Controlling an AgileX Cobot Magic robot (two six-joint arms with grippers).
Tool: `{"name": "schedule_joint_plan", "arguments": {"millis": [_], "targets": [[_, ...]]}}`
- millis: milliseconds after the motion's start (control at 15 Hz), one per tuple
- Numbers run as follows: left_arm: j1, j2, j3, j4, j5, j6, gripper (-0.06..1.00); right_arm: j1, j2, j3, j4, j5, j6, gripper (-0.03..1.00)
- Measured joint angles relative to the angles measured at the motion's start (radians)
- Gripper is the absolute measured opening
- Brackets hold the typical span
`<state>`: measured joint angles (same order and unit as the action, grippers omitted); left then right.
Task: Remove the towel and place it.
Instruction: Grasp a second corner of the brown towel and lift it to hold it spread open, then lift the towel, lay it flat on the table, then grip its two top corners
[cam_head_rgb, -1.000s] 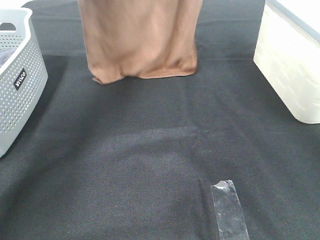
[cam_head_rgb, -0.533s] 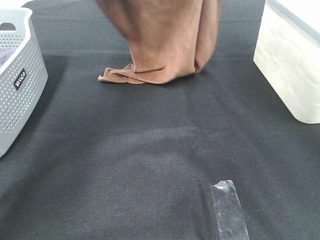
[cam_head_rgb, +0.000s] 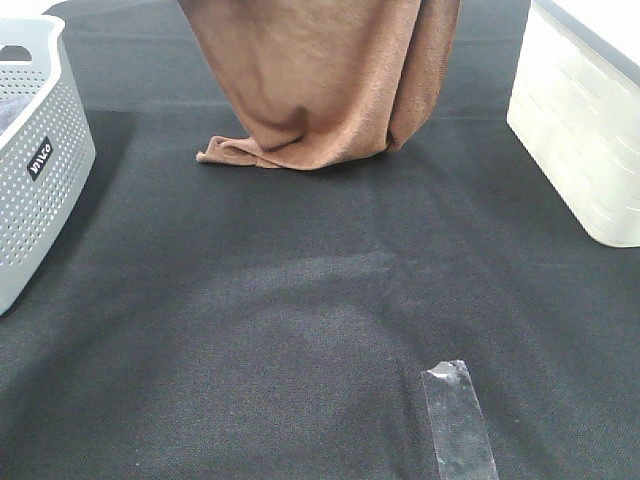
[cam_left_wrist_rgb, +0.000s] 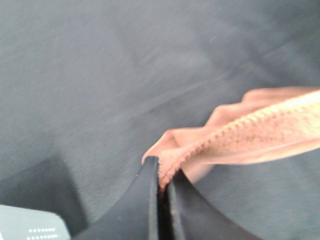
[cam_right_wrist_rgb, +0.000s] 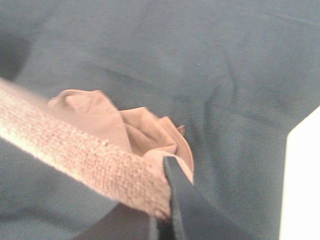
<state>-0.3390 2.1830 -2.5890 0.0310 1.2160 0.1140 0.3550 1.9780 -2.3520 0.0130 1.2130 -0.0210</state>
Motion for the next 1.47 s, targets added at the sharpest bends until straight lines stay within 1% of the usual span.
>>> {"name": "schedule_joint_plan", "arguments": {"millis": [133,200,333,467,667,867,1067,1267,1467], "targets": [[0.000,-0.110,0.144,-0.001,0.000,-0.004,0.00,0.000,-0.076,0.079,0.062,0.002,-0.005,0.00],[0.000,-0.175,0.238,-0.004,-0.001,-0.006,0.00,0.000,-0.129,0.148,0.084,0.002,-0.006,0.00],[-0.001,-0.331,0.419,-0.031,-0.001,-0.007,0.00,0.000,-0.227,0.308,0.118,0.001,-0.012,0.00],[-0.006,-0.489,0.642,-0.059,-0.004,-0.022,0.00,0.001,-0.342,0.501,0.151,0.000,-0.013,0.00],[-0.015,-0.740,0.954,-0.112,-0.013,-0.054,0.00,0.010,-0.513,0.742,0.223,-0.009,-0.015,0.00],[-0.018,-0.939,1.195,-0.163,-0.031,-0.088,0.00,0.012,-0.650,0.928,0.306,-0.012,-0.018,0.00],[-0.018,-1.064,1.350,-0.214,-0.042,-0.105,0.00,0.012,-0.752,1.060,0.347,-0.013,-0.020,0.00],[-0.018,-1.131,1.458,-0.269,-0.050,-0.092,0.00,0.012,-0.836,1.153,0.364,-0.014,-0.020,0.00],[-0.018,-1.169,1.536,-0.321,-0.054,-0.074,0.00,0.012,-0.927,1.261,0.389,-0.015,-0.020,0.00]]}}
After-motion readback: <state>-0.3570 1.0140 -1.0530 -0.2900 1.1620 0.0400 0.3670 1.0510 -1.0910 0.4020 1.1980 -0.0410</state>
